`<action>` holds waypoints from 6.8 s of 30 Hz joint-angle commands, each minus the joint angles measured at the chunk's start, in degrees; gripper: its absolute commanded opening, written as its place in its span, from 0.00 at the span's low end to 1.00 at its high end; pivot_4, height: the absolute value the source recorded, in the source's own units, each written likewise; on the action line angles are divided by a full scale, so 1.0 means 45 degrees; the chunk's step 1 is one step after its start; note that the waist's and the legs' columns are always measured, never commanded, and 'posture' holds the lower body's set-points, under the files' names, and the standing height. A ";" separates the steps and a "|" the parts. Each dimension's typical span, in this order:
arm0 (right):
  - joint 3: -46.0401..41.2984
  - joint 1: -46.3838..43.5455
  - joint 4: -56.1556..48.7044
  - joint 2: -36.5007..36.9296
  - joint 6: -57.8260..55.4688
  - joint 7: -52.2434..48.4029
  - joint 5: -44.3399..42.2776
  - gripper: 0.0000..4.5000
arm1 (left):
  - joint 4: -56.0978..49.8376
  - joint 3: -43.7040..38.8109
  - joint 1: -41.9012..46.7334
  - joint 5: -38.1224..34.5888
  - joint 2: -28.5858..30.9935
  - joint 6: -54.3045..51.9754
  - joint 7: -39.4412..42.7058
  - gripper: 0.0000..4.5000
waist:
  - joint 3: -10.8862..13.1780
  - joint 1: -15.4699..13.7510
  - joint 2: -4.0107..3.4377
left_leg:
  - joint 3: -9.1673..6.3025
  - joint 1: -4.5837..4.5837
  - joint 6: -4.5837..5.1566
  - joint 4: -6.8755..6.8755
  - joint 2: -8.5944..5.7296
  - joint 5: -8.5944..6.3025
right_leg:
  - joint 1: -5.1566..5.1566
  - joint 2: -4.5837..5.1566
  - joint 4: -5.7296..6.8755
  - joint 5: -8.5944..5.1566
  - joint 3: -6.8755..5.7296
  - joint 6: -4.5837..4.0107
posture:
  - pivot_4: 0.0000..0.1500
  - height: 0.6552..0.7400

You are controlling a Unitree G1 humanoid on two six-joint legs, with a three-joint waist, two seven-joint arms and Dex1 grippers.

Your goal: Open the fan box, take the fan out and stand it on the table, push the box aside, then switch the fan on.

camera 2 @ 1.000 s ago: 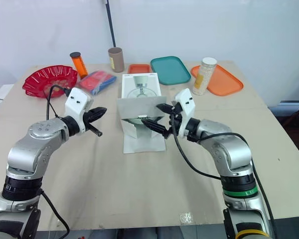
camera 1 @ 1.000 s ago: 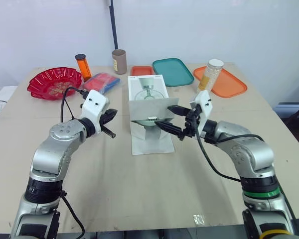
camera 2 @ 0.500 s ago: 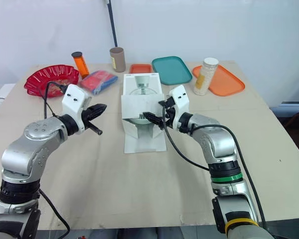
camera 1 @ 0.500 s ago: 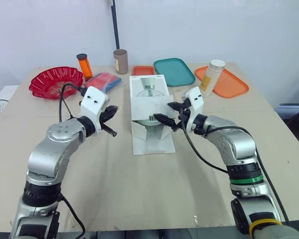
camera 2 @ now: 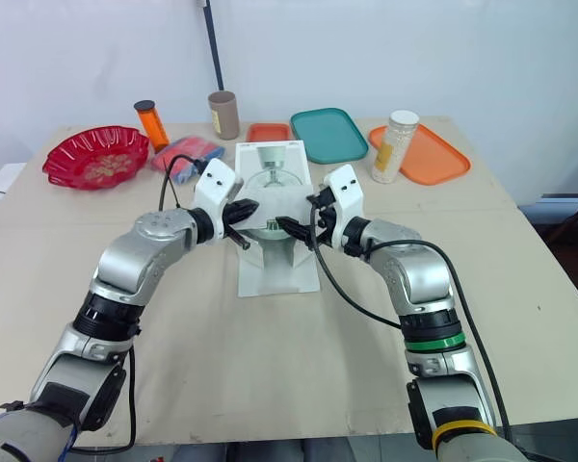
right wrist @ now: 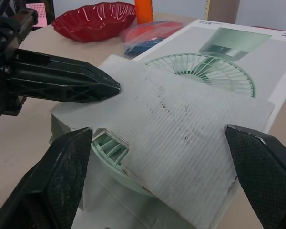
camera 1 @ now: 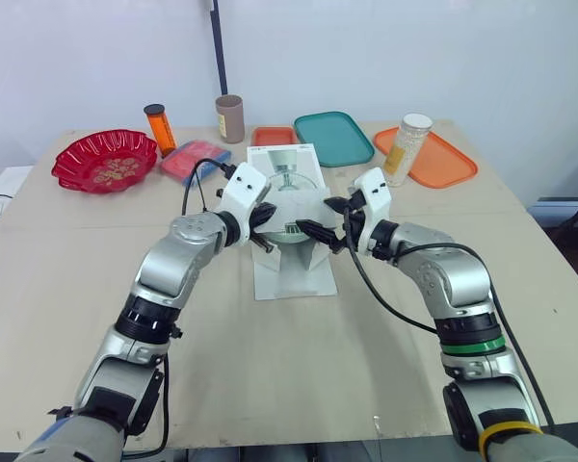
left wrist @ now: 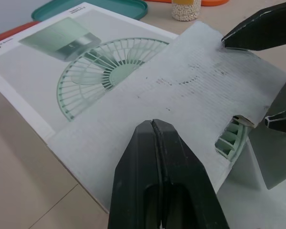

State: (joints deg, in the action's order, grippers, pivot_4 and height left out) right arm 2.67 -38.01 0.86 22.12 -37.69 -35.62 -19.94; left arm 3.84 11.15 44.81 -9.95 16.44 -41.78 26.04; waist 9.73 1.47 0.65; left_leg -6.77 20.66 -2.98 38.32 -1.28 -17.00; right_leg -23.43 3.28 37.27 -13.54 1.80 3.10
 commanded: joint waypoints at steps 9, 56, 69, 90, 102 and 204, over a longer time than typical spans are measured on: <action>-0.0468 0.0605 -0.2458 0.0142 -0.0197 -0.0010 -0.0710 1.00 | 0.0628 0.0184 0.0214 0.0684 -0.0039 0.0528 0.0471 0.01 | -0.0001 -0.0002 -0.0001 | -0.0004 -0.0001 -0.0002 0.0001 0.0001 0.0001 | 0.0000 -0.0001 0.0003 0.0000 -0.0002 0.0000 | 1.00 1.00; 0.1911 0.3109 -0.5353 -0.0543 -0.2112 0.3063 0.1310 0.01 | 0.0075 0.0229 -0.0294 0.0730 -0.0110 0.0113 0.0794 0.00 | -0.0011 -0.0015 0.0002 | -0.0015 -0.0006 -0.0047 0.0004 -0.0005 0.0027 | 0.0015 0.0000 0.0001 -0.0002 -0.0004 0.0007 | 1.00 1.00; 0.0068 0.4326 -0.6729 0.0230 -0.3678 0.3447 0.0945 0.01 | 0.0055 0.0092 -0.0443 0.0717 -0.0151 0.0247 0.0710 0.00 | -0.0013 -0.0018 0.0000 | -0.0014 -0.0009 -0.0013 0.0008 -0.0007 0.0008 | 0.0023 0.0000 0.0002 0.0000 -0.0003 0.0010 | 1.00 1.00; 0.0283 0.3112 -0.3367 0.1087 -0.1161 0.3373 0.2514 0.01 | 0.0070 0.0087 -0.0474 0.0803 -0.0298 0.0380 0.0740 0.00 | -0.0013 -0.0016 -0.0001 | -0.0008 -0.0010 -0.0010 0.0005 -0.0007 0.0006 | 0.0023 -0.0001 0.0001 0.0000 -0.0002 0.0011 | 1.00 1.00; 0.0888 0.1159 0.0571 0.0170 0.1985 0.2605 0.3280 0.01 | -0.0383 -0.0059 -0.0760 0.0818 -0.0162 0.0144 0.0658 0.00 | -0.0013 0.0008 -0.0001 | -0.0002 -0.0009 -0.0056 0.0001 -0.0004 0.0032 | 0.0016 0.0002 0.0000 0.0001 0.0001 0.0009 | 1.00 1.00; 0.1439 -0.0712 0.3203 -0.1977 0.2865 0.1080 0.4013 0.01 | -0.8459 0.0511 -0.3465 -0.0014 0.1128 -0.6329 -0.2443 0.00 | -0.0030 0.0270 -0.0005 | 0.0007 -0.0049 -0.0060 -0.0051 0.0013 0.0034 | 0.0014 -0.0013 0.0011 0.0012 0.0023 -0.0008 | 1.00 1.00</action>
State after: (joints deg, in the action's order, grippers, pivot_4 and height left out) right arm 7.96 -42.76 14.15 13.50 -24.06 -30.61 -2.36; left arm -31.00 15.48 29.28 -9.94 20.69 -69.79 14.68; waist 9.59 2.69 0.63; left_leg -6.74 20.44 -3.25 38.09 -1.23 -16.84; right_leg -23.37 3.22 37.31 -13.49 1.90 3.06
